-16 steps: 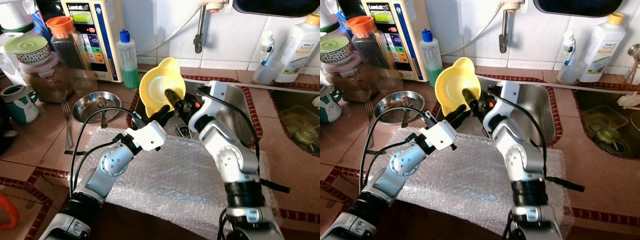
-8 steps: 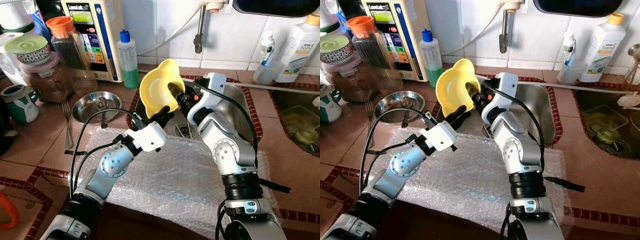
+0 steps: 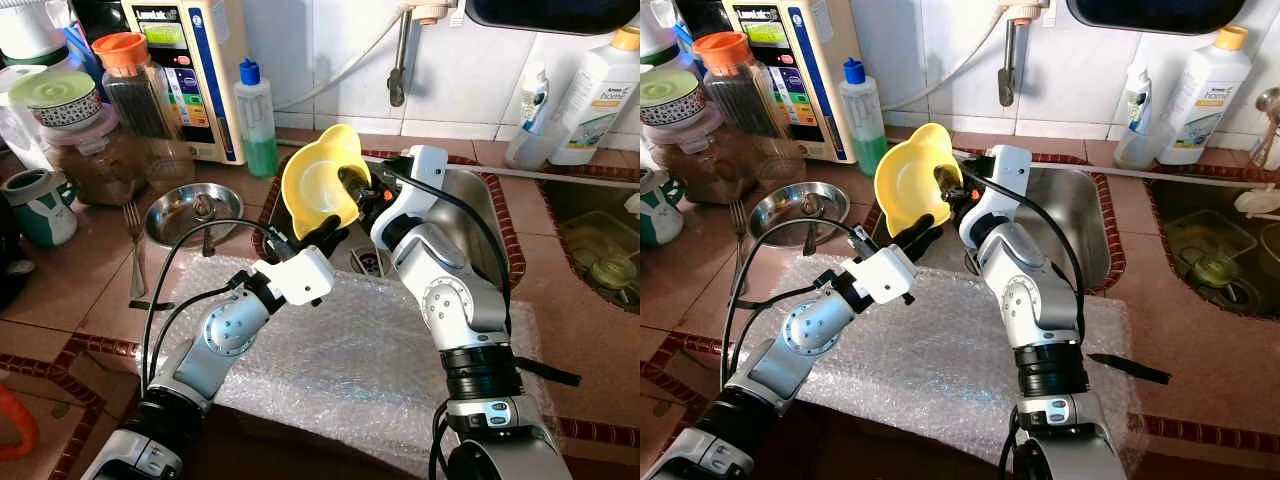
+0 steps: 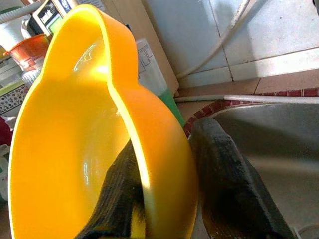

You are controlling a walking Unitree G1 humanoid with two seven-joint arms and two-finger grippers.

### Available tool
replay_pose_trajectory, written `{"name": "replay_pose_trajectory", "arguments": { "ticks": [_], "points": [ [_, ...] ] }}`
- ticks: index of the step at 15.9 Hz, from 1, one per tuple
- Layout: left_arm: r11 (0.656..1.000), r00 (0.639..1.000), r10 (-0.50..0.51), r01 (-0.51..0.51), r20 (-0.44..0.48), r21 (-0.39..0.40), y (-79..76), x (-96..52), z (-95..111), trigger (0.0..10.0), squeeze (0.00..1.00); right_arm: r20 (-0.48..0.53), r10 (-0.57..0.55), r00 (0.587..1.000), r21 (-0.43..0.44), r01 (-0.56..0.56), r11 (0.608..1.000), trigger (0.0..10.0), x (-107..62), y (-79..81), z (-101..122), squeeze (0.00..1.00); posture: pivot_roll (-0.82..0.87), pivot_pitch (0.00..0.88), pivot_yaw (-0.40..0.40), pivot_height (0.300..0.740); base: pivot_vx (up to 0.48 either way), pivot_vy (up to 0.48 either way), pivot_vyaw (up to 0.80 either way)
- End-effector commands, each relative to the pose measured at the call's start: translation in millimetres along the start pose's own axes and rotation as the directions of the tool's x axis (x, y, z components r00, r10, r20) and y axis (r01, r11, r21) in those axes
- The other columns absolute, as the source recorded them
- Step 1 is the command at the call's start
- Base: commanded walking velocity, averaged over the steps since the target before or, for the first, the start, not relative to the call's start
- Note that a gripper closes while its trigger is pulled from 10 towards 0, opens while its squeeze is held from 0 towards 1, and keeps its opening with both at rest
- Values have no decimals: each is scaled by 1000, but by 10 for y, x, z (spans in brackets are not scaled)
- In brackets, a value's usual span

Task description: Kitchen organization

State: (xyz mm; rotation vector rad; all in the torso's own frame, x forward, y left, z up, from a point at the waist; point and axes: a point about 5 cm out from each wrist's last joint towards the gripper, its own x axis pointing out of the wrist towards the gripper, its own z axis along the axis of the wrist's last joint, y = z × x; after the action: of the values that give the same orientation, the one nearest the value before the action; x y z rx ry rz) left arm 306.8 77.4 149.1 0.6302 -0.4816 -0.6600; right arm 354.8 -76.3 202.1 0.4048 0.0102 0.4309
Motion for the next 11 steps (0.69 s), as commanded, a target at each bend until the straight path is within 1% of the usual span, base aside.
{"name": "replay_pose_trajectory", "arguments": {
  "ticks": [1,3,5,6,8,10,11],
  "points": [
    [995,998,50,-48,23,-86,85,-19,39,10000,1000,10,-94,996,-18,94,995,0,-16,-174,38,0,32,24,80,740,0,0,0],
    [986,998,54,-48,33,-161,88,-9,60,10000,1000,12,-119,993,-23,120,993,0,-16,-204,29,0,34,24,80,740,0,0,0],
    [978,998,24,-13,51,-209,46,7,93,10000,1000,25,-137,990,-38,138,990,0,-18,-210,38,0,34,24,80,740,0,0,0],
    [977,998,4,10,60,-215,21,11,113,10000,1000,29,-137,990,-40,138,990,0,-15,-204,46,0,37,24,79,740,0,0,0],
    [967,997,-16,36,81,-251,-5,21,171,10000,1000,45,-165,985,-53,167,985,0,-7,-245,64,0,41,24,79,740,0,0,0],
    [946,996,-20,45,82,-320,10,17,209,10000,1000,64,-210,976,-102,215,971,0,1,-326,61,0,47,23,80,740,0,0,0],
    [924,998,3,19,58,-381,48,-16,205,10000,1000,82,-238,968,-196,250,948,0,32,-412,38,0,57,22,79,740,0,0,0]
  ]
}}
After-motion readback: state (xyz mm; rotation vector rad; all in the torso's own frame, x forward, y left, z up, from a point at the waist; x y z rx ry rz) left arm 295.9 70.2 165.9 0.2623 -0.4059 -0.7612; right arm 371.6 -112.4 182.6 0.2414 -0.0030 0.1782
